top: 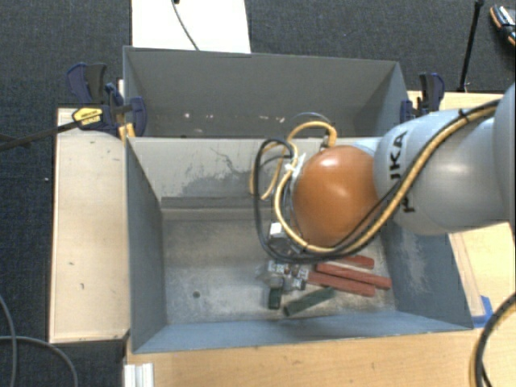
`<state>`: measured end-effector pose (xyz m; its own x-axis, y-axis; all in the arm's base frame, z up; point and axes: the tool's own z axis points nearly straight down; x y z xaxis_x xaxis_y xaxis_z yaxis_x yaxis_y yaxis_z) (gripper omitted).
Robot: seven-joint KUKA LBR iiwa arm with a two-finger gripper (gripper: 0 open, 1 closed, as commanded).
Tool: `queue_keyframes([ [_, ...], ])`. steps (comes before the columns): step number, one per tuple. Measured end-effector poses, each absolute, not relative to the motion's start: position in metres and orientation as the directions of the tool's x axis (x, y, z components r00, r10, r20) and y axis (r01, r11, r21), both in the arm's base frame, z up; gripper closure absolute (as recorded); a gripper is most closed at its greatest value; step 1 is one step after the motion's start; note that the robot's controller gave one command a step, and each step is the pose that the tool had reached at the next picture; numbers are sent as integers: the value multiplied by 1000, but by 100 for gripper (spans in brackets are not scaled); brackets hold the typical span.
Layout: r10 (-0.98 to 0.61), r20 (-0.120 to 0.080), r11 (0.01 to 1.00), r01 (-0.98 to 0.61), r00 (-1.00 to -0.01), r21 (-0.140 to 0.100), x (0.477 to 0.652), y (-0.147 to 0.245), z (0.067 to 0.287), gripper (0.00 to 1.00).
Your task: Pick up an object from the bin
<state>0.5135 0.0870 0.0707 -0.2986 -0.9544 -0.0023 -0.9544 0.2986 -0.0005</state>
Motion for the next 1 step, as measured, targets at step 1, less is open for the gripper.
queue_keyframes([
  [1, -954, -2, 299, -954, -299, 0, 513, 87, 71, 100],
])
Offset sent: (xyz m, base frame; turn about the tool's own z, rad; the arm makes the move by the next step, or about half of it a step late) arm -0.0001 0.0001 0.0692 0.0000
